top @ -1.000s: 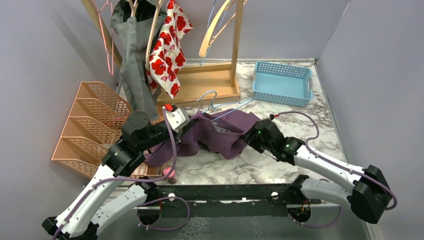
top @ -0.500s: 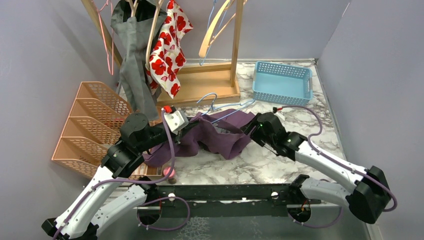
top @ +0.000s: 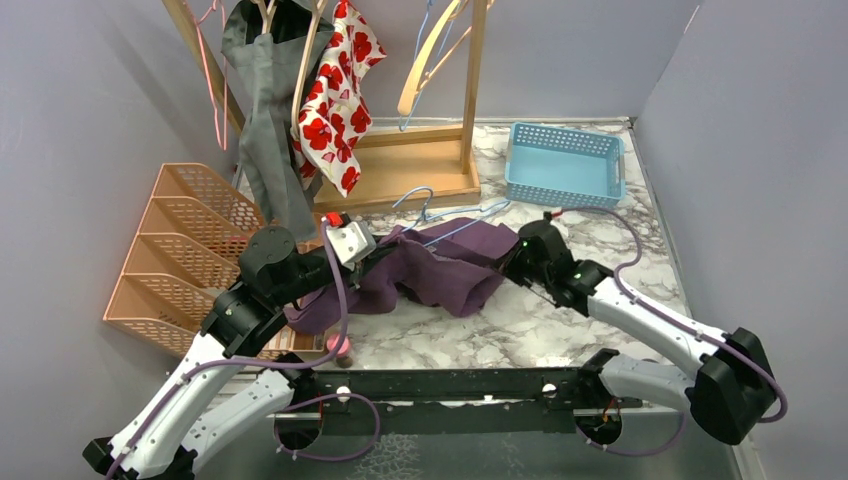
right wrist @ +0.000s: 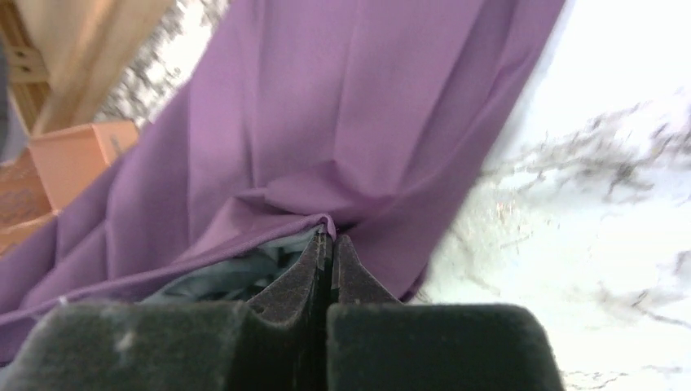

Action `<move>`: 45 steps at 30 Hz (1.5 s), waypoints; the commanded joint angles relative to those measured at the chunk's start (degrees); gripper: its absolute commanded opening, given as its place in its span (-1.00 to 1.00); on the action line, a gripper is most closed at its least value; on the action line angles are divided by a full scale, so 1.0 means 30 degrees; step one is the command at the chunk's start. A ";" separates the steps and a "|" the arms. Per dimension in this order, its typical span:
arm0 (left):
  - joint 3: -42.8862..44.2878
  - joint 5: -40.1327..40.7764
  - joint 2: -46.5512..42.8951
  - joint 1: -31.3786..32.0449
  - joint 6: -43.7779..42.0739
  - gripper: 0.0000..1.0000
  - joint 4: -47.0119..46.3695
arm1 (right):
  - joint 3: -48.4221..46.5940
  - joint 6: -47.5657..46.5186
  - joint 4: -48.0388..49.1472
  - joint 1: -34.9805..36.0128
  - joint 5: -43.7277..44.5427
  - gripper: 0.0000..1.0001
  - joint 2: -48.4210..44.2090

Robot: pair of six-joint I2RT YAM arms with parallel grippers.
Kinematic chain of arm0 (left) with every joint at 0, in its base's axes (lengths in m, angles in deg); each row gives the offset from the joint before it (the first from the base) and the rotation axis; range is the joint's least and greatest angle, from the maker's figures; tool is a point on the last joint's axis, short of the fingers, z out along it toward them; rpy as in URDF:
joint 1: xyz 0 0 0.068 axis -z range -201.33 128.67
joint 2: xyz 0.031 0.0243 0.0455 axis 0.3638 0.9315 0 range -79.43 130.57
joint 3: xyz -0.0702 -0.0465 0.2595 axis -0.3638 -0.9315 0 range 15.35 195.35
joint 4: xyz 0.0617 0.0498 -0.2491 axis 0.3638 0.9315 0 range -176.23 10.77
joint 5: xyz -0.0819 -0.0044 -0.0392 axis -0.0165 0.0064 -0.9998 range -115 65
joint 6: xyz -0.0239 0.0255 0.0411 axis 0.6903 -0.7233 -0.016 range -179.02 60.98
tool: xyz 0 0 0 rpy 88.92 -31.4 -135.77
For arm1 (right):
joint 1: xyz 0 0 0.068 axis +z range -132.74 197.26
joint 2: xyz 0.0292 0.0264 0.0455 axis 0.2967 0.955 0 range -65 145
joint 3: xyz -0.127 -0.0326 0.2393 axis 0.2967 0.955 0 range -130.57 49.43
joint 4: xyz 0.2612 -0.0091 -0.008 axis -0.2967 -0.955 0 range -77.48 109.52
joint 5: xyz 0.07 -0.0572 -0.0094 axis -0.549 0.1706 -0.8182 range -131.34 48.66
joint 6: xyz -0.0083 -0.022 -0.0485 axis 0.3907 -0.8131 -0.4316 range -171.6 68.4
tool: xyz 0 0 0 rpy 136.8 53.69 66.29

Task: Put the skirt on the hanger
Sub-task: Hang the skirt on the hanger.

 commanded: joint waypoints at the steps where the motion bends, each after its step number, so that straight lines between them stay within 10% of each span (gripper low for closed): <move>1: 0.0198 -0.0576 -0.0805 -0.0054 -0.0175 -1.00 -0.0412 | -0.2316 -0.3489 -0.0020 -0.1225 0.1744 -0.98 -0.1395; 21: -0.0904 -0.0182 -0.1053 -0.0054 0.0702 -1.00 0.0089 | -0.6954 -1.0484 -0.1598 -0.2266 -0.0615 -0.98 -0.4745; 39: 0.8138 -0.1797 0.5779 -0.0054 0.2231 -1.00 -0.2560 | -1.5991 -0.8162 -0.2613 -0.2266 -0.7777 -0.98 -0.2475; 45: 0.4742 -0.4252 0.5278 -0.0054 0.3204 -1.00 -0.6072 | -1.3893 -0.8828 -0.2471 -0.2266 -0.7905 -0.98 -0.2951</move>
